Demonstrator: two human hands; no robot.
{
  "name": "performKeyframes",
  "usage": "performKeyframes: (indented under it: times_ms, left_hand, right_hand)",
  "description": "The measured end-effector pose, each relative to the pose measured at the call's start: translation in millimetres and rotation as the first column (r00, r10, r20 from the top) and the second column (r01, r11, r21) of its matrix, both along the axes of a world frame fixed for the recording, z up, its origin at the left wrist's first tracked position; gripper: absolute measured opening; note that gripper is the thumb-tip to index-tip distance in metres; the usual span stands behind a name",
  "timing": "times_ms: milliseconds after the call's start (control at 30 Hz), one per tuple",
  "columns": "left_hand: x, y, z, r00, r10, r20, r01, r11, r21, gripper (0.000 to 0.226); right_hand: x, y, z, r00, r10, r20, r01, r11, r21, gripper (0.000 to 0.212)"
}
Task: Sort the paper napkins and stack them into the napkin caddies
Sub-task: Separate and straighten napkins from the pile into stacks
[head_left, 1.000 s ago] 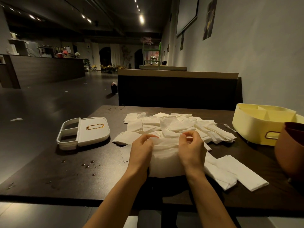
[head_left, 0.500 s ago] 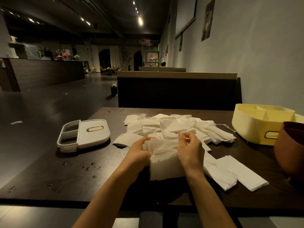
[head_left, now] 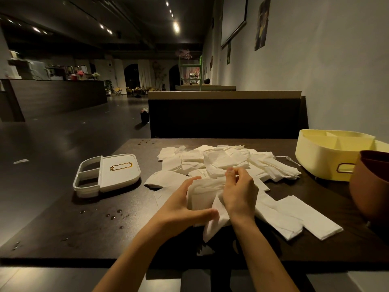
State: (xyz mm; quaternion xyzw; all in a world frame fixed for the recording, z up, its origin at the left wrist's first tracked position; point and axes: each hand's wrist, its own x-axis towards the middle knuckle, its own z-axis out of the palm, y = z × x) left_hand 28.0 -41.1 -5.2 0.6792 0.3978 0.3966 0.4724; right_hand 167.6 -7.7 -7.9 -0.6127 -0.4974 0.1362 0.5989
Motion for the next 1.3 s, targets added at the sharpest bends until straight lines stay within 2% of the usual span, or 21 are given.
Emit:
performKeyframes:
  times_ms: [67,167,233,333,433,500,567,633,700,767,867,967,1033,1167,1300]
  left_hand:
    - [3,-1,-1,1.000,-0.010,-0.024,0.011,0.999,0.046,0.097]
    - [2,-1,-1,0.997,-0.037,-0.074,0.038,0.999,0.012,0.140]
    - [3,-4,2,0.994,-0.068,-0.082,0.069,0.998,0.004,0.152]
    - [7,-9,2,0.993,-0.070,-0.095,0.073,0.997,0.030,0.138]
    - [8,-1,-5,0.996,0.092,-0.004,-0.091,0.987,0.134,0.092]
    - [5,4,-5,0.979,0.197,0.059,-0.204,0.967,0.151,0.059]
    - [1,9,-6,0.974,0.202,0.098,-0.214,0.968,0.134,0.041]
    - [-3,12,-8,0.976,0.175,0.131,-0.192,0.973,0.131,0.037]
    - [-4,14,-10,0.971,0.172,0.166,-0.197,0.970,0.145,0.036]
    - [-5,16,-11,0.965,0.171,0.198,-0.205,0.964,0.168,0.036]
    - [-5,17,-8,0.970,0.132,0.203,-0.165,0.973,0.160,0.039]
    - [-8,11,-8,0.994,0.021,0.104,-0.031,0.995,0.090,0.059]
    - [-10,10,-8,1.000,-0.004,0.012,0.002,0.991,0.134,0.064]
    - [-16,14,-4,0.997,0.076,0.026,-0.079,0.979,0.188,0.060]
    - [-14,14,-12,0.992,0.114,-0.051,-0.103,0.976,0.191,0.049]
  right_hand:
    - [2,-1,0,1.000,0.000,0.030,0.000,1.000,0.006,0.023]
    - [8,-1,-1,0.999,-0.007,0.052,0.006,1.000,0.019,0.023]
    - [8,-1,-1,0.998,-0.016,0.062,0.015,1.000,0.013,0.023]
    - [5,0,0,0.998,-0.006,0.069,0.006,1.000,0.000,0.022]
    - [7,-3,3,0.998,0.063,0.029,-0.062,0.998,-0.023,0.023]
    - [13,-7,7,0.985,0.172,-0.022,-0.173,0.984,-0.048,0.024]
    - [25,-14,9,0.928,0.358,-0.106,-0.368,0.926,-0.087,0.031]
    - [38,-23,7,0.831,0.535,-0.155,-0.556,0.812,-0.176,0.052]
    - [47,-27,3,0.785,0.613,-0.094,-0.616,0.753,-0.233,0.061]
    - [51,-27,0,0.801,0.597,-0.038,-0.593,0.783,-0.187,0.063]
    - [52,-26,0,0.819,0.571,-0.059,-0.573,0.808,-0.135,0.060]
    - [51,-26,-4,0.789,0.612,-0.062,-0.611,0.768,-0.192,0.064]
    - [51,-27,-5,0.789,0.614,-0.027,-0.605,0.768,-0.210,0.067]
    - [53,-27,-2,0.789,0.610,-0.075,-0.614,0.777,-0.143,0.064]
    - [45,-28,-7,0.819,0.566,-0.091,-0.573,0.803,-0.167,0.050]
